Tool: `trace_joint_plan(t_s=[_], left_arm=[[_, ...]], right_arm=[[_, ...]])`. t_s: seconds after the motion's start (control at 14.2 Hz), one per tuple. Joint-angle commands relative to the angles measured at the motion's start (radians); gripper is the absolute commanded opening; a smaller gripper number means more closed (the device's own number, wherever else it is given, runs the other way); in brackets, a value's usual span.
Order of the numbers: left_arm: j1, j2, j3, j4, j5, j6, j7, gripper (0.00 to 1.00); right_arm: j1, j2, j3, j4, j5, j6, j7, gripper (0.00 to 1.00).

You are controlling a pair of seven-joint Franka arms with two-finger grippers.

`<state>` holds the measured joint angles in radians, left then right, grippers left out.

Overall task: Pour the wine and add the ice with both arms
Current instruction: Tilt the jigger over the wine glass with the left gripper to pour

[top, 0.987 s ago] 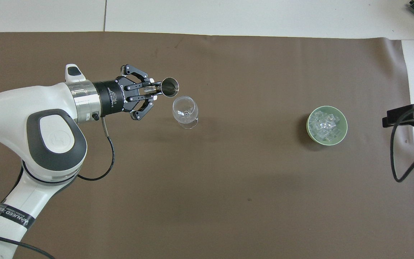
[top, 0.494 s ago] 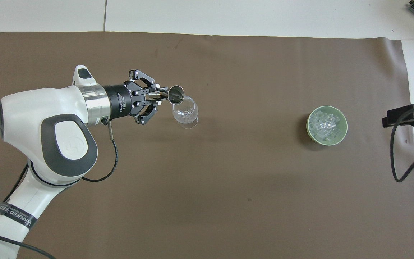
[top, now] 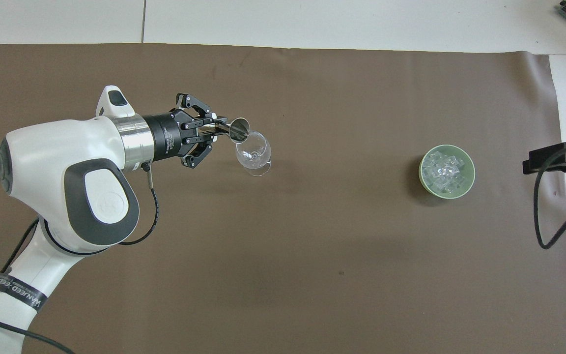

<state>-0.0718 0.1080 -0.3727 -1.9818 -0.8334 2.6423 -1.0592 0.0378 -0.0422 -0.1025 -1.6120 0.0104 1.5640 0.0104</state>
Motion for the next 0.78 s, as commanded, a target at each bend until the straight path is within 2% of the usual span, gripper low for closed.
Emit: trace_joint_plan(t_s=[0.0, 0.21, 0.71], left_arm=[[-0.019, -0.001, 0.002, -0.017, 0.071, 0.065, -0.019, 0.0], [-0.025, 0.001, 0.002, -0.018, 0.115, 0.105, -0.018, 0.0], [-0.031, 0.001, 0.0, -0.02, 0.259, 0.11, -0.018, 0.0]], right_arm=[[-0.013, -0.008, 0.007, 0.001, 0.003, -0.012, -0.024, 1.0], [-0.012, -0.008, 0.007, 0.001, 0.003, -0.012, -0.024, 1.0], [-0.013, -0.008, 0.007, 0.001, 0.003, -0.012, -0.024, 1.0]])
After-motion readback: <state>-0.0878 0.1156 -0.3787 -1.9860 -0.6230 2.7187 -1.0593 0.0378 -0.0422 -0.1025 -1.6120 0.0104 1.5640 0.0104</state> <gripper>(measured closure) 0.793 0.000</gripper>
